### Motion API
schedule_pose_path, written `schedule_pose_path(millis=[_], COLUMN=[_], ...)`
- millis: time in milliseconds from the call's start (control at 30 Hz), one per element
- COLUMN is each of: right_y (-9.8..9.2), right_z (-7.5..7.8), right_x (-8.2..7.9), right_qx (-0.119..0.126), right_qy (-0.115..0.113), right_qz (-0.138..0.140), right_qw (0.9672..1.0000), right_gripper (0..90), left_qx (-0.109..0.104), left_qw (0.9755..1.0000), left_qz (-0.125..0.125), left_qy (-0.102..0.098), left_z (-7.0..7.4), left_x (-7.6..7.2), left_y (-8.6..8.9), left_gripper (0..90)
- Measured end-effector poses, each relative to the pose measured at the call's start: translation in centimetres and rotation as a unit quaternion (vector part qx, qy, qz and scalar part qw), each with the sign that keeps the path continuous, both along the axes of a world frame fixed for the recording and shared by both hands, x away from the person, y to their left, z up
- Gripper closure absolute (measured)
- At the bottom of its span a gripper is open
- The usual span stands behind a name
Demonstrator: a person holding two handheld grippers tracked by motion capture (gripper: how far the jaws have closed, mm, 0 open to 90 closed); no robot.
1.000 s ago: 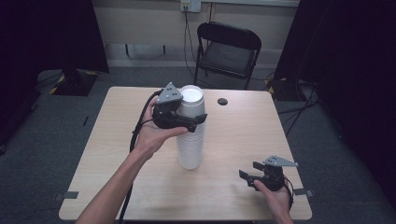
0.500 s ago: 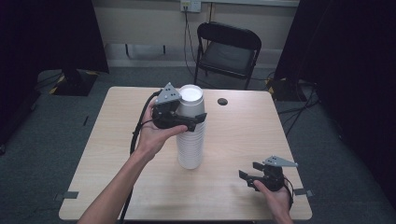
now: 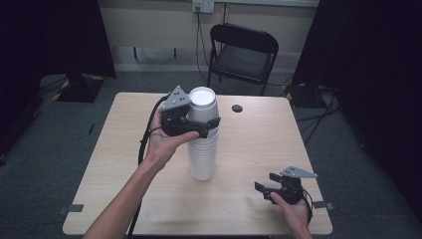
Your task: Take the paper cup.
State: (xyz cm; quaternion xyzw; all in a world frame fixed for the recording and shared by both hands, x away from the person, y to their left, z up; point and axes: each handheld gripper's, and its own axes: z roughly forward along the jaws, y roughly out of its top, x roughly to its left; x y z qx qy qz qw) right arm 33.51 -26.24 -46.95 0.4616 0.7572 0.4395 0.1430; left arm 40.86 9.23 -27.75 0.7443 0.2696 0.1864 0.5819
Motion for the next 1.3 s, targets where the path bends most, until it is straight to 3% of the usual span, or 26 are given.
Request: schedule_pose_path(millis=[433,767,1300], right_y=[0.0,0.1,0.1], right_z=[0.0,0.1,0.0], right_x=[0.0,-0.1,0.0], right_qx=[-0.001,0.002,0.004], right_qy=[0.001,-0.005,-0.002], right_qz=[0.001,0.005,0.003], right_qw=[1.0000,1.0000,1.0000], right_gripper=[23.7,23.6,23.7], left_qx=[-0.015,-0.014,-0.037], left_qw=[0.9999,0.9997,0.9988], left_qz=[0.001,0.008,0.006], left_qy=[-0.007,-0.016,-0.031], left_z=[0.8,1.6,3.2], left_x=[-0.1,-0.3,-0.3], left_y=[0.4,0.3,0.4], left_gripper=[13.5,13.8,14.0])
